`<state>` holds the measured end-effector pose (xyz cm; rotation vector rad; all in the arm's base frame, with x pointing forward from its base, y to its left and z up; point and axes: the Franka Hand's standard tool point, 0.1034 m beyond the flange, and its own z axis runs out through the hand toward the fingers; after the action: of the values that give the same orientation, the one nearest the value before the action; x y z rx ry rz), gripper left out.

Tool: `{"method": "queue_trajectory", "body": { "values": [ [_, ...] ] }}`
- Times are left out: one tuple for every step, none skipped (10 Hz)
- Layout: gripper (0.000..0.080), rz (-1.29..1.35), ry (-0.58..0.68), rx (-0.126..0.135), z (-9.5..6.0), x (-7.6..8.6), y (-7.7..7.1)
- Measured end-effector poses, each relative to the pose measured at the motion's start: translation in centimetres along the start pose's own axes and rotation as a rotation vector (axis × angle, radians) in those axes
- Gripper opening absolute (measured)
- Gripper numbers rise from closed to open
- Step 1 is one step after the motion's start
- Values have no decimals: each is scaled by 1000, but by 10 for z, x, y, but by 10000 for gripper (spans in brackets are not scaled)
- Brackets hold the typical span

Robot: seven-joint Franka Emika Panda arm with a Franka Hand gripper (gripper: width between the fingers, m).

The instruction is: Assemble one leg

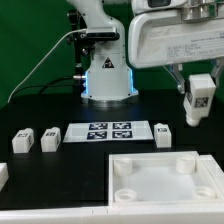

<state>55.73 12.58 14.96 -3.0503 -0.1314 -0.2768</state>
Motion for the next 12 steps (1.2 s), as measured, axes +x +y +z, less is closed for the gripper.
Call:
{"method": "queue_trajectory", "body": {
  "values": [
    [291,-8,71,4,11,11,7],
    [291,-17,217,16,14,37,12],
    [291,-17,338,20,24,43,16],
    [291,-23,352,22,29,34,12],
    [291,-26,342,21,27,32,12],
    [291,-27,342,21,27,32,12],
    [291,-29,341,20,28,32,12],
    [291,-33,340,20,29,31,13],
    [291,-39,329,18,34,29,14],
    [291,-43,328,15,37,40,18],
    [291,-40,342,15,38,52,21],
    [291,-38,344,16,44,56,21]
  ]
}}
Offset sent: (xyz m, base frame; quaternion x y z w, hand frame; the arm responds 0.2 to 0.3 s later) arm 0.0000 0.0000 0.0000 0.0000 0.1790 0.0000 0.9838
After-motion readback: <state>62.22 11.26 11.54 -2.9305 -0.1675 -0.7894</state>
